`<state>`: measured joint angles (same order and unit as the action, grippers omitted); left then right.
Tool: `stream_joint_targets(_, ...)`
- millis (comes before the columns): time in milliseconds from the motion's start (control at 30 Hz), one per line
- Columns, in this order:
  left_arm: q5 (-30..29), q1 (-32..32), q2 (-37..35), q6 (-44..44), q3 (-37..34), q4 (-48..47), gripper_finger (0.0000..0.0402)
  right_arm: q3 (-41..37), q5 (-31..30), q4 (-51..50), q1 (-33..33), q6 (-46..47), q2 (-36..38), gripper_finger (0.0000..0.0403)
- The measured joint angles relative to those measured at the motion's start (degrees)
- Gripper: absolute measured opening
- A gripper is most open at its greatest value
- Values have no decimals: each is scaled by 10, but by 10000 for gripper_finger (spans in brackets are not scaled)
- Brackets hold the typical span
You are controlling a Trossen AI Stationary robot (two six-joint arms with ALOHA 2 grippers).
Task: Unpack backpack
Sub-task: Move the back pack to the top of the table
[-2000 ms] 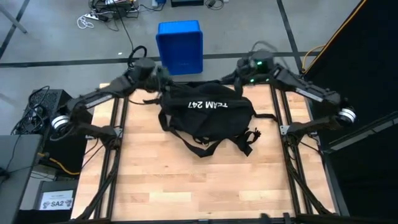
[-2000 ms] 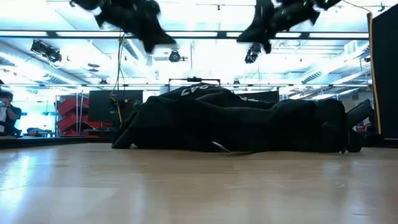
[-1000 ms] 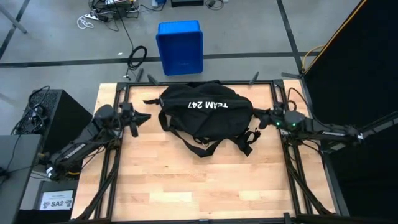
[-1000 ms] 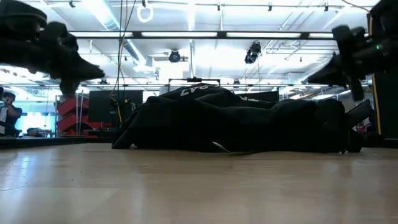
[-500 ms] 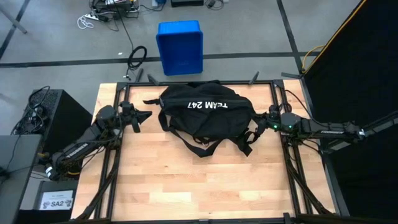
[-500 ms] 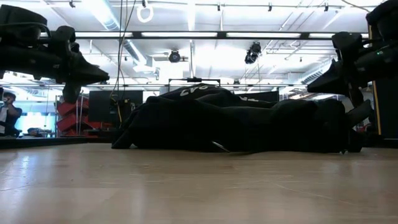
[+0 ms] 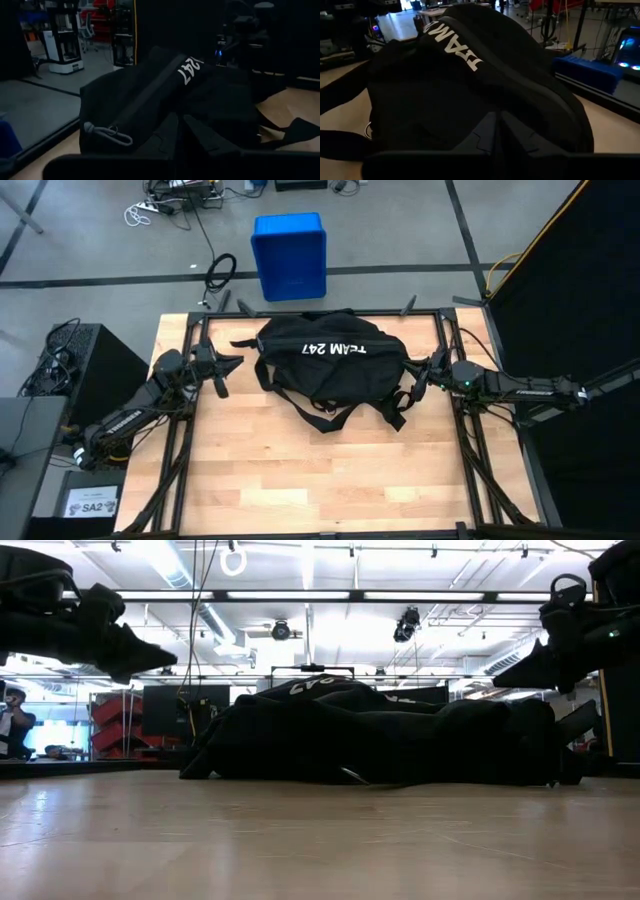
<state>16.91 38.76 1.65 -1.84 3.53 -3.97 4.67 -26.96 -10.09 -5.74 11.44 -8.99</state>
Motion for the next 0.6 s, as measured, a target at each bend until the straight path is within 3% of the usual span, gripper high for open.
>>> stream_joint_targets(600,0,0,0,-1,0,4,0,0,0,2,0,0,0,20)
